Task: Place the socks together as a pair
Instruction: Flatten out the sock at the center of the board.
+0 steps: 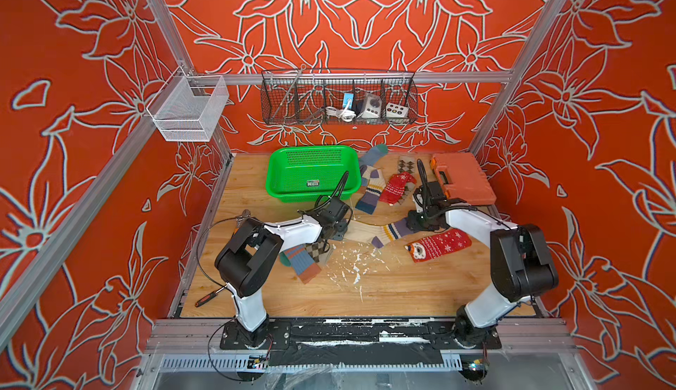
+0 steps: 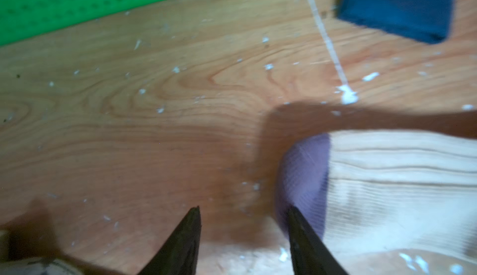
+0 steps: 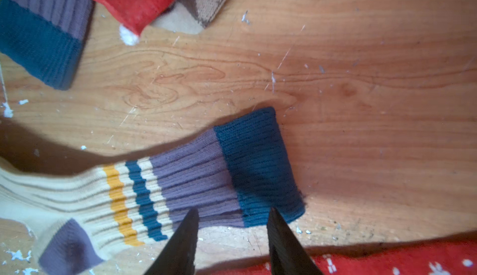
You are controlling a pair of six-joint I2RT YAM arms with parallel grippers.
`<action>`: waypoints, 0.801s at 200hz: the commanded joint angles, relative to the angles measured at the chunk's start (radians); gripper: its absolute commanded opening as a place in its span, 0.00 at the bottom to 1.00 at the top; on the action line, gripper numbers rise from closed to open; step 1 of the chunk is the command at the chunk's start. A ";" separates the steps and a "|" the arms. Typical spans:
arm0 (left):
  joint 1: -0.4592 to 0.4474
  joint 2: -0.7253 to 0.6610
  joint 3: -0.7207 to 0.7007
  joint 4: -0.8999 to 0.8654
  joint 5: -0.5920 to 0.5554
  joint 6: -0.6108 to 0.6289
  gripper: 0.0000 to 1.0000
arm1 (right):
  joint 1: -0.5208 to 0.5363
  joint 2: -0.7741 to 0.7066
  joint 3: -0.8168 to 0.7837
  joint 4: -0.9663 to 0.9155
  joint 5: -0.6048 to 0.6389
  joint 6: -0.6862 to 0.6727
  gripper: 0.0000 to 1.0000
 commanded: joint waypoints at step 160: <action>-0.021 -0.140 -0.182 0.434 0.335 -0.233 0.45 | 0.058 -0.130 -0.013 0.007 -0.086 0.000 0.43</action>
